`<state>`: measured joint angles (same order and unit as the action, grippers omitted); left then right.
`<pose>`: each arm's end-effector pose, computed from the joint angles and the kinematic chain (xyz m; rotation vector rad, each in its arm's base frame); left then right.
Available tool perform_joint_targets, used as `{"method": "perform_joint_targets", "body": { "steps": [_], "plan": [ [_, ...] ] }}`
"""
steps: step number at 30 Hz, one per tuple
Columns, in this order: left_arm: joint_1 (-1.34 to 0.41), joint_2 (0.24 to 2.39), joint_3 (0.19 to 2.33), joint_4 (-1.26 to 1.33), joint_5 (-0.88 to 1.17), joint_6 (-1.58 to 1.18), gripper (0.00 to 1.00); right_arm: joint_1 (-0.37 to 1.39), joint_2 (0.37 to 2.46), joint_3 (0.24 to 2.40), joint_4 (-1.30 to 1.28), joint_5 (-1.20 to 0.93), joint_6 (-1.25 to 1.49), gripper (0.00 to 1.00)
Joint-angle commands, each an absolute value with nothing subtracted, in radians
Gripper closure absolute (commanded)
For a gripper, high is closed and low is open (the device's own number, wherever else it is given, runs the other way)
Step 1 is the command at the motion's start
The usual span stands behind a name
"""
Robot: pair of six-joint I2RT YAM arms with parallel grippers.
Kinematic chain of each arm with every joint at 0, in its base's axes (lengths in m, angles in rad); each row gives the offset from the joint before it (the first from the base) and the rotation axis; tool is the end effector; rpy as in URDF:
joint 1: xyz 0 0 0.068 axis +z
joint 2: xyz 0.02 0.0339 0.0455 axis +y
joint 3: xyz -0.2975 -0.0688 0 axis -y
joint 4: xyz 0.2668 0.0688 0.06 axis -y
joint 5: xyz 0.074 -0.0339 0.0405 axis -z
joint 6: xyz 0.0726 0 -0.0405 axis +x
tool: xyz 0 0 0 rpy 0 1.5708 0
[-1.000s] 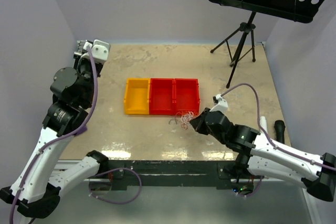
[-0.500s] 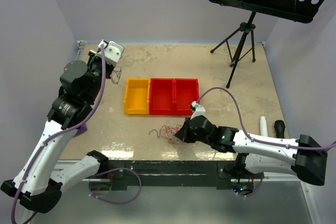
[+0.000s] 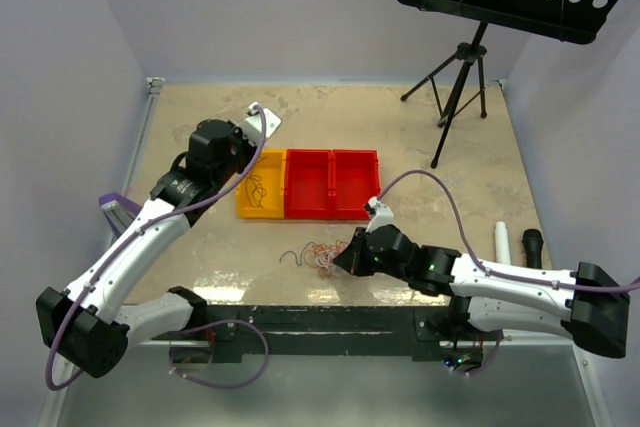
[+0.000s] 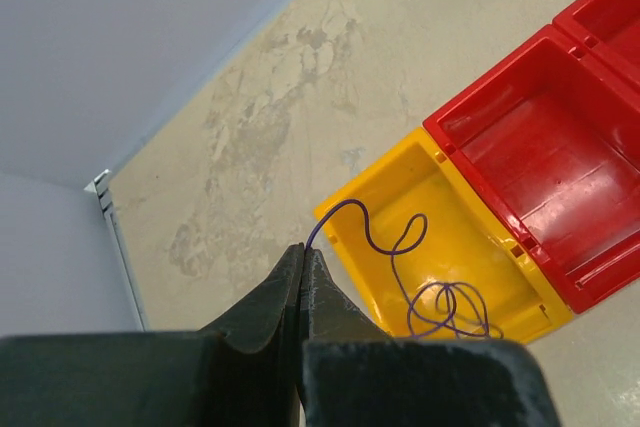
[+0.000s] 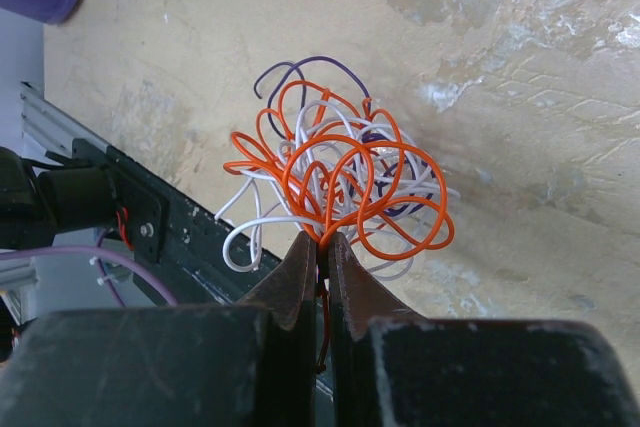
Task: Untangle the cables
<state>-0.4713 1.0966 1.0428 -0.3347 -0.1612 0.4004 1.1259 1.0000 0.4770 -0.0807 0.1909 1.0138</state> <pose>0.2624 -0.1207 0.3686 0.7284 1.8149 0.1112 0.1157 0.2107 0.2001 -0.0137 2.3467 0.9718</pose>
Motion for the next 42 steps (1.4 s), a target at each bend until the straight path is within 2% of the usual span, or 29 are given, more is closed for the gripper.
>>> {"method": "perform_joint_targets", "body": {
  "steps": [1,12,13,16,18,20,23,30,36,42],
  "plan": [
    [-0.469,1.121,1.009,-0.222,-0.144,0.357,1.00,1.131,0.963,0.457,-0.044,0.196,1.035,1.00],
    [-0.469,1.218,0.907,-0.118,-0.130,0.353,1.00,1.131,0.991,0.463,-0.008,0.199,1.031,1.00],
    [-0.469,1.241,0.908,-0.118,-0.129,0.353,0.93,1.131,0.997,0.466,-0.006,0.201,1.032,1.00],
    [-0.469,1.284,0.923,-0.149,-0.104,0.354,0.57,1.131,1.008,0.474,-0.006,0.206,1.032,1.00],
    [-0.469,1.282,0.930,-0.173,-0.066,0.353,0.40,1.131,1.008,0.476,-0.006,0.209,1.032,1.00],
    [-0.469,1.266,0.940,-0.205,-0.028,0.357,0.29,1.131,1.008,0.477,-0.008,0.213,1.032,1.00],
    [-0.469,1.214,0.974,-0.293,0.062,0.382,0.17,1.132,1.003,0.480,-0.011,0.218,1.035,1.00],
    [-0.503,1.155,0.985,-0.627,0.446,0.532,0.15,1.131,0.974,0.494,-0.006,0.209,1.037,1.00],
    [-0.636,1.209,0.851,-0.608,0.411,0.566,0.17,1.131,0.948,0.479,-0.015,0.210,1.071,1.00],
    [-0.655,1.290,0.845,-0.589,0.462,0.580,0.20,1.131,0.830,0.413,0.029,0.189,1.120,1.00]
  ]
}}
